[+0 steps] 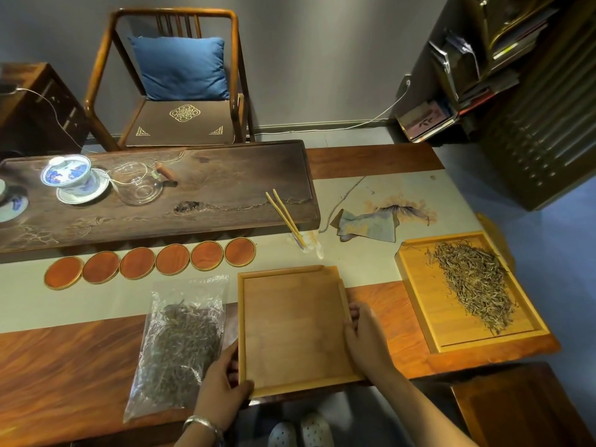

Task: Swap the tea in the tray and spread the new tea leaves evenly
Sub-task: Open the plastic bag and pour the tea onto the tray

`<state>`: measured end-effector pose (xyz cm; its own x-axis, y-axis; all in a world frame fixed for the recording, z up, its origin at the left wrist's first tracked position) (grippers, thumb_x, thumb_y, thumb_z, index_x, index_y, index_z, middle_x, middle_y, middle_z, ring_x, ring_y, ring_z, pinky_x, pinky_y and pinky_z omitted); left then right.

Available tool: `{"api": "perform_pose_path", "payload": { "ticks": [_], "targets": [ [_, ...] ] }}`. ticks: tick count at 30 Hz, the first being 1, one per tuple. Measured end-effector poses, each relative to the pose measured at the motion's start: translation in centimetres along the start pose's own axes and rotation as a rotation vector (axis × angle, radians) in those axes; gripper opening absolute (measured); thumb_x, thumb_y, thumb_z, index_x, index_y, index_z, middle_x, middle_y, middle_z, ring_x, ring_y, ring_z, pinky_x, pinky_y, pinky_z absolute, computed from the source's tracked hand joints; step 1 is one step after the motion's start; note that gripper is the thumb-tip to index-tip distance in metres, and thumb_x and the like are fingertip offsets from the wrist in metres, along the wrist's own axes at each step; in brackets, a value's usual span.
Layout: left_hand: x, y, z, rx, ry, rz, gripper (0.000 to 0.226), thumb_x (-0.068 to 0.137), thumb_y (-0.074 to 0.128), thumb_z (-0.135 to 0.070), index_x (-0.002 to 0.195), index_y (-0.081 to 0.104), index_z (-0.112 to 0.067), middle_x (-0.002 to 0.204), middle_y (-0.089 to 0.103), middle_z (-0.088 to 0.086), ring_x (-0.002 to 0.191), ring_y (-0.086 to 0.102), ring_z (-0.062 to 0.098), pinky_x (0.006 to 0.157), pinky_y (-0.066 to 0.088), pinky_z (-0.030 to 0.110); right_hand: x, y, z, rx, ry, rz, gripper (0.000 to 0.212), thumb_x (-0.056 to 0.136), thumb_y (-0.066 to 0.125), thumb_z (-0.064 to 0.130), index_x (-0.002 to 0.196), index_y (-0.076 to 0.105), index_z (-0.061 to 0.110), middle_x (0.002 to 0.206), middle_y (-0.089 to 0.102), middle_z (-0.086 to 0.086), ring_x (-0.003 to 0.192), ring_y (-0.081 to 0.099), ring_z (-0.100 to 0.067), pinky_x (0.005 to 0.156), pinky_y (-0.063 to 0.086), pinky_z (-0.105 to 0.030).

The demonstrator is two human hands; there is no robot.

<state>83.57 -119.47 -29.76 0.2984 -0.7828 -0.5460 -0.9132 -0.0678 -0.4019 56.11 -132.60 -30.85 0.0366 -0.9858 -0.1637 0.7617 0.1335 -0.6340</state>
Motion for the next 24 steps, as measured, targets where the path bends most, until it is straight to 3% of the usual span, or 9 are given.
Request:
{"api": "perform_pose_path", "payload": {
  "ticks": [6,11,17,22,24],
  "targets": [
    [0.19,-0.08,-0.41,0.104,0.008,-0.025,0.071,0.067,0.072,0.000,0.133,0.051,-0.019,0.084,0.065,0.000,0.079,0.061,0.008,0.064,0.040,0.009,0.29,-0.24,0.35,0.013,-0.017,0.005,0.021,0.091,0.054,0.012,0.107,0.049,0.025,0.103,0.055,0.004,0.094,0.055,-0.009,0.080,0.050,-0.025],
    [0.30,-0.08,-0.36,0.151,0.013,-0.034,0.073,0.068,0.072,-0.003,0.134,0.049,-0.020,0.092,0.064,0.003,0.085,0.062,0.014,0.077,0.046,0.024,0.20,-0.28,0.46,0.013,-0.021,0.012,0.022,0.092,0.055,0.013,0.109,0.048,0.025,0.104,0.055,0.005,0.095,0.056,-0.009,0.080,0.050,-0.025],
    [0.67,0.11,0.26,0.098,-0.035,-0.046,0.070,0.066,0.072,0.003,0.131,0.053,-0.018,0.085,0.063,0.004,0.070,0.063,0.013,0.062,0.045,0.015,0.25,-0.26,0.46,0.022,-0.010,0.008,0.022,0.091,0.055,0.011,0.109,0.049,0.021,0.103,0.055,0.003,0.092,0.055,-0.008,0.074,0.045,-0.017],
    [0.78,0.20,0.24,0.099,-0.049,-0.055,0.068,0.066,0.070,0.003,0.127,0.054,-0.021,0.083,0.063,0.003,0.071,0.064,0.014,0.060,0.046,0.015,0.38,-0.29,0.28,0.018,0.012,0.017,0.019,0.091,0.056,0.012,0.106,0.050,0.021,0.099,0.057,0.002,0.090,0.056,-0.009,0.078,0.051,-0.028],
    [0.73,0.18,0.20,0.095,-0.048,-0.061,0.068,0.066,0.070,0.003,0.128,0.054,-0.021,0.081,0.063,0.003,0.069,0.064,0.014,0.057,0.044,0.013,0.39,-0.36,0.33,0.001,0.003,0.010,0.018,0.090,0.057,0.013,0.104,0.051,0.022,0.097,0.057,0.003,0.089,0.056,-0.008,0.078,0.050,-0.026]
  ]
}}
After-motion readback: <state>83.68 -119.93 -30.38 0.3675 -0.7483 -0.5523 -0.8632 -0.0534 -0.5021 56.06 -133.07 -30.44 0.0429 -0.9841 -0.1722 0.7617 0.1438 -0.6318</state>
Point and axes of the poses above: each hand's wrist, its own x-axis towards the middle knuckle, its own y-axis out of the palm, z = x × y, the point moved 9 cm from there along x, towards the middle knuckle
